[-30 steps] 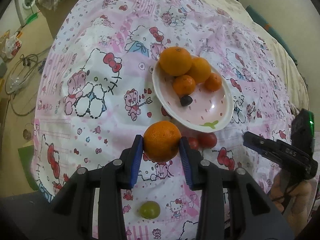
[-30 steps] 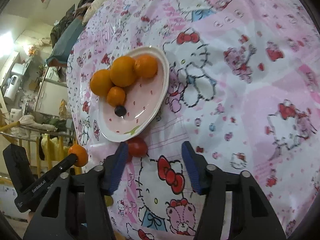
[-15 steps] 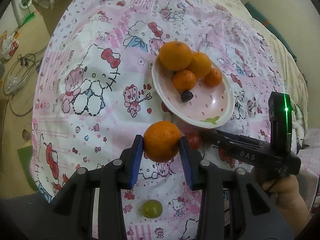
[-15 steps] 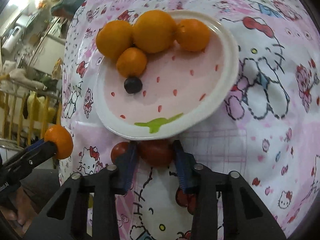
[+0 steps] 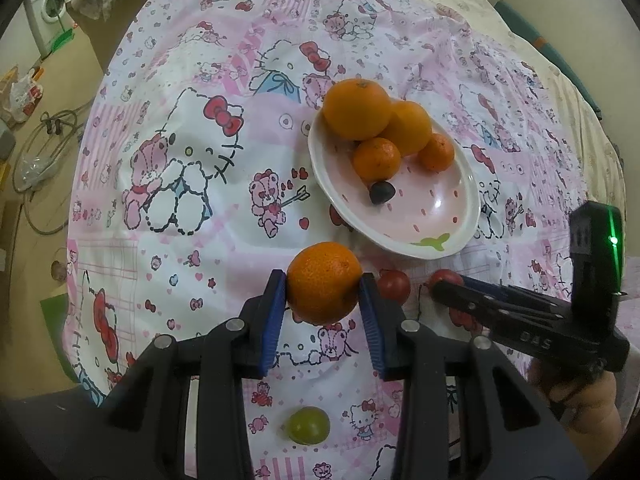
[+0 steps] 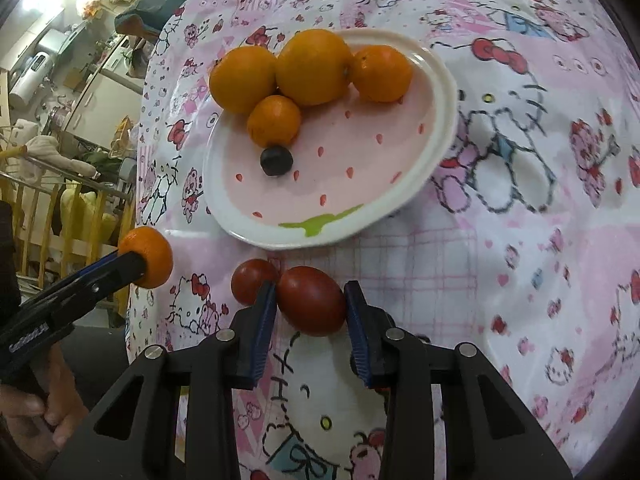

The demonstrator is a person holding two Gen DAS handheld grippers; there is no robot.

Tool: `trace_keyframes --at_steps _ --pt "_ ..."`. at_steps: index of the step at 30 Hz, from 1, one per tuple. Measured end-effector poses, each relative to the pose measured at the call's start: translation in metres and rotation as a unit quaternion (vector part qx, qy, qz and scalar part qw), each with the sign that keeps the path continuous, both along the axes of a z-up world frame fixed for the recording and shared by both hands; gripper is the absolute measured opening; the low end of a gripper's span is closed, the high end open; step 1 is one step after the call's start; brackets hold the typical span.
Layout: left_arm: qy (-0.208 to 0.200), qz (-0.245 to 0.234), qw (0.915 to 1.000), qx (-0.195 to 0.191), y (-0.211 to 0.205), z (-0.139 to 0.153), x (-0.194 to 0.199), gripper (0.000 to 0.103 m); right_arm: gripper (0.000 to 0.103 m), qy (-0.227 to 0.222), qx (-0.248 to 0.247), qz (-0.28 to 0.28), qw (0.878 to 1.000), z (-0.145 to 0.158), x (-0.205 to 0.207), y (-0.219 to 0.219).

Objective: Organize fruits
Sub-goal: 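Carry the tangerine and the red tomato over the plate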

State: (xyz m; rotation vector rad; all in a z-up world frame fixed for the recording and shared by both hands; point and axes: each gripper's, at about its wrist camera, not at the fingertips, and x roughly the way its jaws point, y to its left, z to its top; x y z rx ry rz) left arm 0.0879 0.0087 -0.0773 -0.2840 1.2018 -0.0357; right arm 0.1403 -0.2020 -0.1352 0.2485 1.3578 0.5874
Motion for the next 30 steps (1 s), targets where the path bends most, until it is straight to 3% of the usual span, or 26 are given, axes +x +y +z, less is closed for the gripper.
trace_keyframes --at_steps 21,30 --pt "-0.016 -0.013 0.9998 0.007 -0.028 0.010 0.001 0.032 0.036 -0.036 0.035 -0.066 0.997 0.050 -0.030 -0.072" --pt "-0.037 -0.013 0.9992 0.010 -0.034 0.020 0.003 0.032 0.036 -0.072 0.059 -0.095 0.991 0.078 -0.028 -0.093"
